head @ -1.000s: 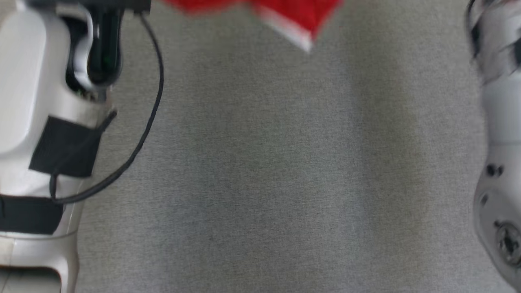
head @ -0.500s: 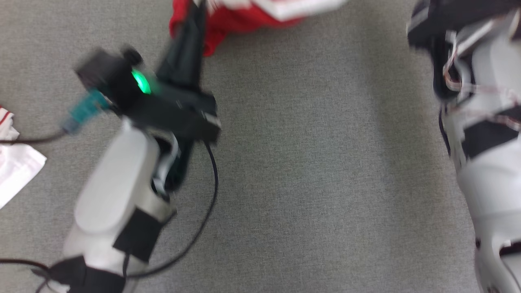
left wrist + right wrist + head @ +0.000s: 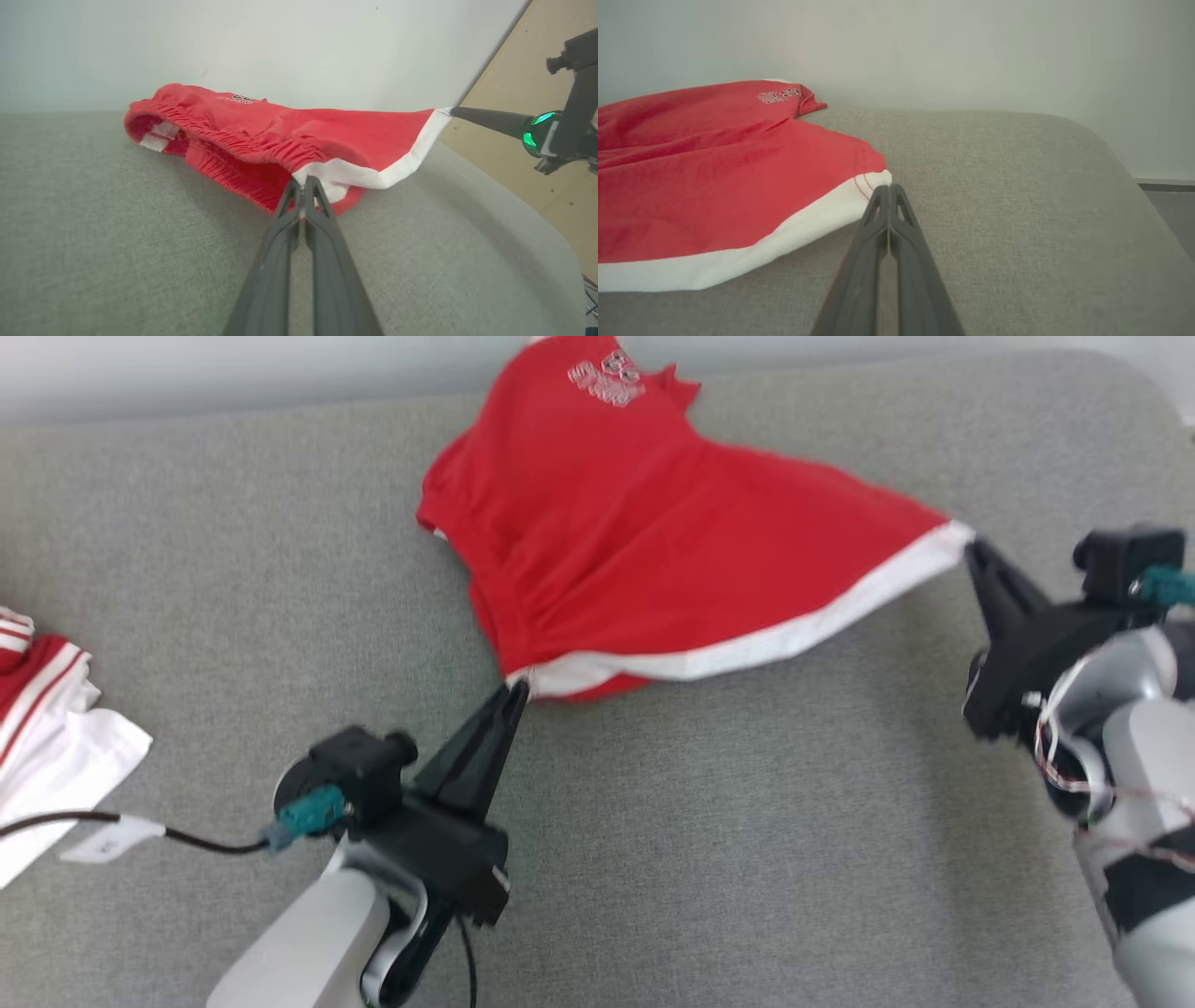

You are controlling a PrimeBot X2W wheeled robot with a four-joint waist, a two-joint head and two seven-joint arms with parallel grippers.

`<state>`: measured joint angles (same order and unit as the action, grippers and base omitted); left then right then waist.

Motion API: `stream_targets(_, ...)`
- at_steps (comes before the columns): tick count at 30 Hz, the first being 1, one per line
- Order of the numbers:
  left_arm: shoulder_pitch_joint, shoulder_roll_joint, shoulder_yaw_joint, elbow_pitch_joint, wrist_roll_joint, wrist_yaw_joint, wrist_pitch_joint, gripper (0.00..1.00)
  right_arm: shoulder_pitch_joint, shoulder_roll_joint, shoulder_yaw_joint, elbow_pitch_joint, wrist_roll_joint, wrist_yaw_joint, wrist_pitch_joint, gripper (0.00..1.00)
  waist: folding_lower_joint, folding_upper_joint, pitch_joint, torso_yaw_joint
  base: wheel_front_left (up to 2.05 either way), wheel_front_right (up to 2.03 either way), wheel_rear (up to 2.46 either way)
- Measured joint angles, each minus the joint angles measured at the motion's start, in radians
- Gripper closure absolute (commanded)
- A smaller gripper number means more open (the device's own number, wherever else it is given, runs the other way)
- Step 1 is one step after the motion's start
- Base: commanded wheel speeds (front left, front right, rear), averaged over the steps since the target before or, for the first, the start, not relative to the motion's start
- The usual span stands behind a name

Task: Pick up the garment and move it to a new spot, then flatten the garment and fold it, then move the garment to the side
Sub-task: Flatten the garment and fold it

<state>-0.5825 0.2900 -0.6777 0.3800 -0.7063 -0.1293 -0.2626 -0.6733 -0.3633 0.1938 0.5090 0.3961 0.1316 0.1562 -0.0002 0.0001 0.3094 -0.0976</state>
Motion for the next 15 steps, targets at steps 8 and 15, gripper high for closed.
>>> stream_targets(8,0.145,0.025,0.034,-0.038,-0.015,0.035,0.0,1.0,0.234,-0.007,-0.044,-0.285,-0.012,0.0,0.226,1.0,0.0,-0.0001,-0.079,-0.012,0.0,0.0,0.0)
stream_targets(15,0.292,0.043,0.072,-0.132,-0.023,0.081,0.0,1.0,0.485,-0.03,-0.087,-0.583,0.029,0.0,0.474,1.0,-0.0001,-0.0001,-0.131,-0.011,0.0,0.0,0.0)
